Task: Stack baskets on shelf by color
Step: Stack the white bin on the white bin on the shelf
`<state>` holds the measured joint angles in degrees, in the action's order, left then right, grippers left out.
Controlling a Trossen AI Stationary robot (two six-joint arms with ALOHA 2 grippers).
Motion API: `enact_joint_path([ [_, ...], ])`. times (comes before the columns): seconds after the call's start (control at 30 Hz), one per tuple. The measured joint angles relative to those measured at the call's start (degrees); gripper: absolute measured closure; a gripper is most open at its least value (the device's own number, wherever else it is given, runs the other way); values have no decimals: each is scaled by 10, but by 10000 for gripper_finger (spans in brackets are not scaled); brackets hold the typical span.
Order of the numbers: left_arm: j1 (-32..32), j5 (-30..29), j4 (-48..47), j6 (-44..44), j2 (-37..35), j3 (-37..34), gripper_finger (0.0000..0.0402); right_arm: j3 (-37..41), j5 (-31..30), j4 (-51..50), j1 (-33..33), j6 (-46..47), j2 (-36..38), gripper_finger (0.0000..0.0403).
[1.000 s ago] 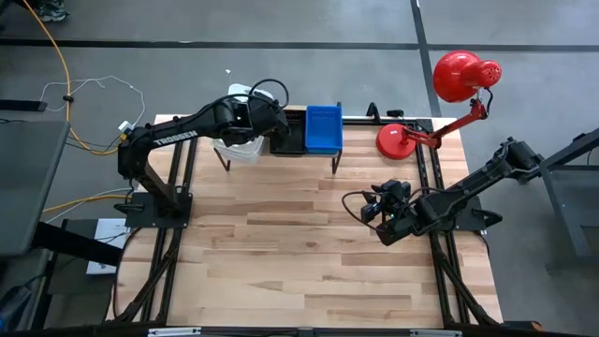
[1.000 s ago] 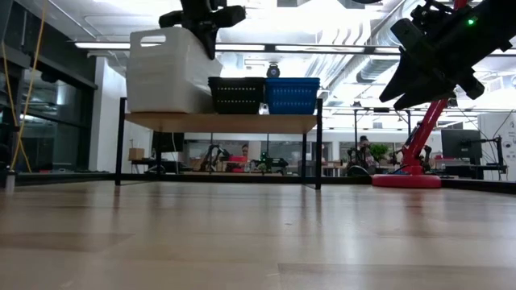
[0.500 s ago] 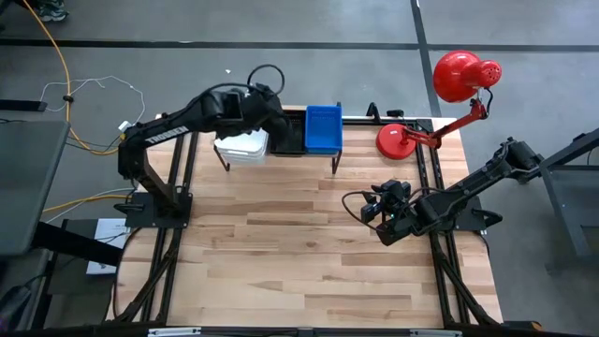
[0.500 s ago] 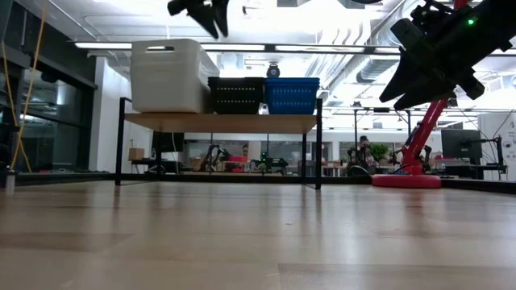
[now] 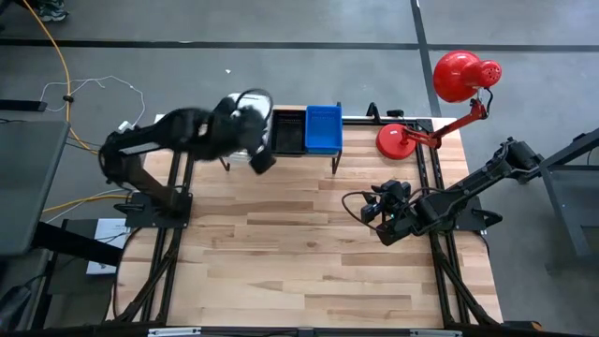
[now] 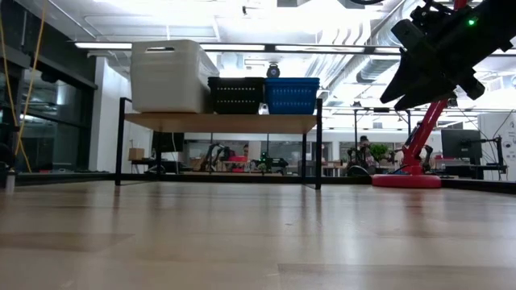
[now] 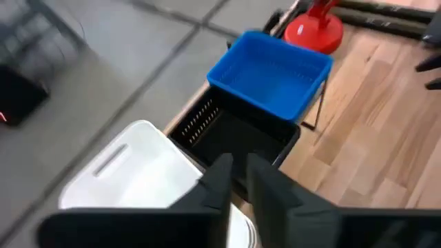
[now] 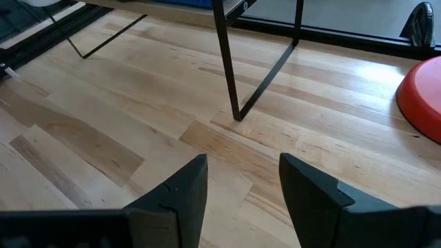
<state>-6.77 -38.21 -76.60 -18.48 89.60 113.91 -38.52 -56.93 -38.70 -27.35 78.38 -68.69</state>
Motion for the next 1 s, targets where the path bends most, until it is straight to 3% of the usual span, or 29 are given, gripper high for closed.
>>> enact_joint_path([
  [0.07,42,-39,2,-4,-22,-20,390,0,1,0,0,-4,0,235],
  [0.2,130,-114,14,-50,-81,-113,391,0,1,0,0,-4,0,235],
  [0.33,218,-169,66,-131,-161,-268,399,0,1,0,0,-4,0,235],
  [0.53,310,-177,220,-201,-251,-522,401,0,1,0,0,-4,0,235],
  [0.77,292,-193,411,-203,-241,-713,401,0,-7,0,0,-4,0,235],
  [0.9,262,-248,471,-202,-224,-754,401,0,-3,0,0,-3,0,235],
  [1.0,241,-254,500,-161,-215,-760,401,0,-2,0,0,-3,0,235],
])
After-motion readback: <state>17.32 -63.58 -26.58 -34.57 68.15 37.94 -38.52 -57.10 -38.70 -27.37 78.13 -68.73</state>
